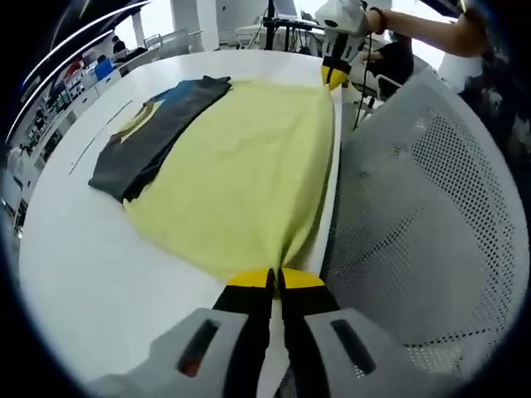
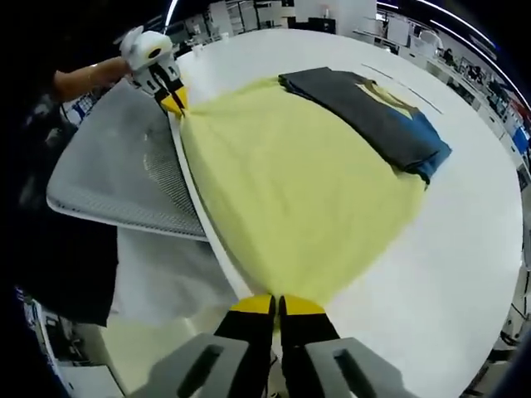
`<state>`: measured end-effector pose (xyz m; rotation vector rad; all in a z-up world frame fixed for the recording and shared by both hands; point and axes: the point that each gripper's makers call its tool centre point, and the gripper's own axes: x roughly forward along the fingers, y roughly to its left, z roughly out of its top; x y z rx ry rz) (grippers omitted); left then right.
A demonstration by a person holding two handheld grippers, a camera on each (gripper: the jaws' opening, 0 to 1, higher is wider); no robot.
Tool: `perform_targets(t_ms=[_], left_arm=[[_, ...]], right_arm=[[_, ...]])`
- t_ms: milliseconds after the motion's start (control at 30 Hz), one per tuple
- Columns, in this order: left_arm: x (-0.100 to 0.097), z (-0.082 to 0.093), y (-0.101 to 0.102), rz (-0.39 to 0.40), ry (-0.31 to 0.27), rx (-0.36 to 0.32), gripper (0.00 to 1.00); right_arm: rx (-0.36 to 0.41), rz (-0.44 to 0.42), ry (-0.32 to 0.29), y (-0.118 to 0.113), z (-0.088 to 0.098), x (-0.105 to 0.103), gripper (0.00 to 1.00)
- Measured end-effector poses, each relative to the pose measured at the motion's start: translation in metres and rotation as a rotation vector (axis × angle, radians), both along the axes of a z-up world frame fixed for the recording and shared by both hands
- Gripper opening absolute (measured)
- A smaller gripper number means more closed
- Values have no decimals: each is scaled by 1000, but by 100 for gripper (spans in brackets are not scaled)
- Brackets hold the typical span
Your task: Fold the garment on the visible template until the final outline fits inside the template.
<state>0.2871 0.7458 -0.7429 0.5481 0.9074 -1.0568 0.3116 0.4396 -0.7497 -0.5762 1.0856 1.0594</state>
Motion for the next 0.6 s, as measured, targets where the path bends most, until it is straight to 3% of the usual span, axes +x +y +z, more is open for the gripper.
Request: perform_targets(t_ms=[600], left_arm=[[31, 39, 4, 51, -92, 25, 0]], right_arm=[[33, -45, -129, 4, 40, 44, 0]])
